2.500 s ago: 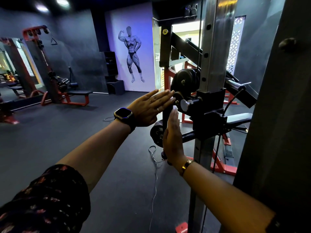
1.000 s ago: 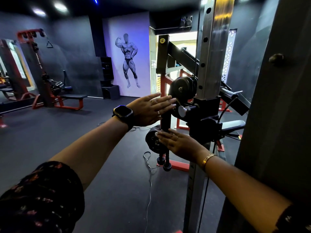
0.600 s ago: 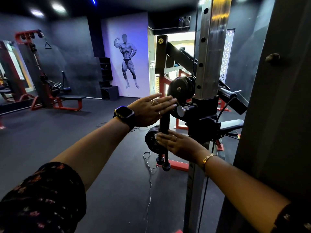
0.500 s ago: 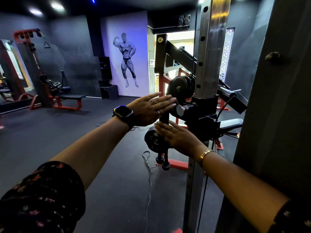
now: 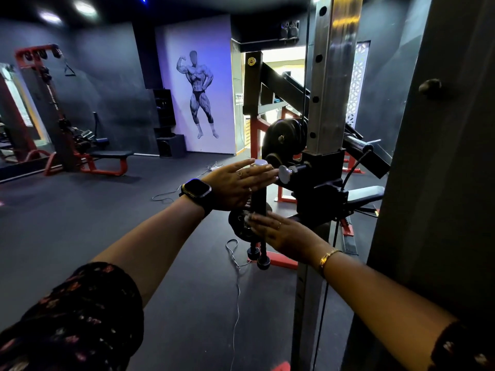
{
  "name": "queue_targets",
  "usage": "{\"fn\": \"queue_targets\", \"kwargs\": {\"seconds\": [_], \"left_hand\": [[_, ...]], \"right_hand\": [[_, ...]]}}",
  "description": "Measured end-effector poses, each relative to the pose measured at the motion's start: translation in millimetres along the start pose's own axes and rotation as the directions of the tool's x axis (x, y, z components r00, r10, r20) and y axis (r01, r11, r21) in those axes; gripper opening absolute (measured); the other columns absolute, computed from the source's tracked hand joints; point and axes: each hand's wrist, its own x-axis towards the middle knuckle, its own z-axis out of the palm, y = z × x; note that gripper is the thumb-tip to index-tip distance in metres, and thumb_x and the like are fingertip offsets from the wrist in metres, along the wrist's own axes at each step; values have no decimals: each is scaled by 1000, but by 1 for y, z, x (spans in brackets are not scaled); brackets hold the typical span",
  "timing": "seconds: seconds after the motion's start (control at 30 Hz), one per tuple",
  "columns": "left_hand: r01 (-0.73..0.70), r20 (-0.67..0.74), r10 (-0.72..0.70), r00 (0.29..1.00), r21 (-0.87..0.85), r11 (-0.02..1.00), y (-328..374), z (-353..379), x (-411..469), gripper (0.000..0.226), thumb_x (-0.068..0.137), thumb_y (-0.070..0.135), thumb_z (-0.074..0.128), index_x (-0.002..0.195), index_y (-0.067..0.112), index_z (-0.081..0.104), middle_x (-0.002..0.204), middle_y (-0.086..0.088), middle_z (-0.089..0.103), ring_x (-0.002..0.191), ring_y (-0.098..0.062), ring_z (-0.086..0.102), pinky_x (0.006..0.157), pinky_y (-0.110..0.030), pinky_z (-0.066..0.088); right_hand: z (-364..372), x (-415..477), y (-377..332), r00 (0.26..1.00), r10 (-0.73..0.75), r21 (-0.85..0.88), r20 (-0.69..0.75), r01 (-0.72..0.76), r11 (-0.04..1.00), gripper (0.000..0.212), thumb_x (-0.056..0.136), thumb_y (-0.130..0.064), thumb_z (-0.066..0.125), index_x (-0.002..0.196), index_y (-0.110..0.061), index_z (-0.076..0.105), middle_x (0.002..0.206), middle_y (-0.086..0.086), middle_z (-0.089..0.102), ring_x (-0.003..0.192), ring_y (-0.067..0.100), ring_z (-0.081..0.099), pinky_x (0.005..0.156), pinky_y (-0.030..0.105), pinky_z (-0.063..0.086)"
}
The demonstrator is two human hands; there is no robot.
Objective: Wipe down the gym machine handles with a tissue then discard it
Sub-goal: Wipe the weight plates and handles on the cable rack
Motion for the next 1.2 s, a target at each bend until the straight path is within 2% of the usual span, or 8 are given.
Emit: {"fn": "queue_targets", "kwargs": {"seconds": [0.33,0.43,0.53,0.7,0.9,0.97,1.1,1.2], "left_hand": [[31,11,-31,999,-18,999,6,-1,1,55,98,24,31,151,10,30,157,-10,29,145,-26,25,119,-43,18],[-1,-29,-1,1000,-82,997,13,2,1,58,95,23,41,151,11,32,157,-9,29,146,-25,24,117,-44,26],[-51,-42,46,998,-114,992,28,6,3,58,95,24,37,151,13,31,156,-7,32,145,-23,27,117,-43,24],[34,-10,-34,999,-83,996,51,11,1,60,93,29,34,151,14,29,156,-6,30,145,-23,25,119,-43,15],[136,-7,-138,990,-106,985,61,14,3,55,100,33,13,148,14,30,154,-4,27,144,-23,23,121,-42,6],[154,-9,-156,988,-108,982,63,15,4,55,100,35,14,149,14,30,154,-5,26,145,-25,22,121,-41,4],[237,-26,-244,969,-164,958,75,12,4,61,95,40,25,148,13,37,155,-6,26,148,-25,15,121,-40,8],[295,16,-297,955,-175,939,81,11,5,69,90,48,31,149,12,33,157,-8,24,150,-24,6,122,-40,3]], "right_hand": [[5,-4,-15,990,135,97,38,-138,986,61,85,-4,54,143,-8,35,153,9,23,142,25,24,115,41,25],[4,-27,-29,948,317,244,-10,-305,921,48,96,3,29,143,-6,37,152,11,32,140,26,32,114,41,29],[10,-34,-34,754,642,394,140,-637,662,58,88,12,23,142,-1,39,150,16,32,139,29,33,115,41,24],[10,-18,-37,540,688,436,485,-831,344,75,83,15,19,152,-12,7,160,6,6,148,20,0,113,32,-12],[12,33,-69,396,764,716,510,-688,-122,62,97,3,42,152,-14,20,146,20,41,134,39,40,106,51,40],[13,25,-67,426,768,733,478,-676,-82,62,95,6,43,151,-13,24,148,18,40,136,37,37,111,49,34],[26,-31,-56,618,758,594,211,-696,403,80,72,23,44,145,-8,35,147,12,39,136,30,34,109,52,30],[40,-41,-39,502,826,453,256,-817,357,83,62,28,56,137,-3,47,136,17,52,127,35,48,103,55,35]]}}
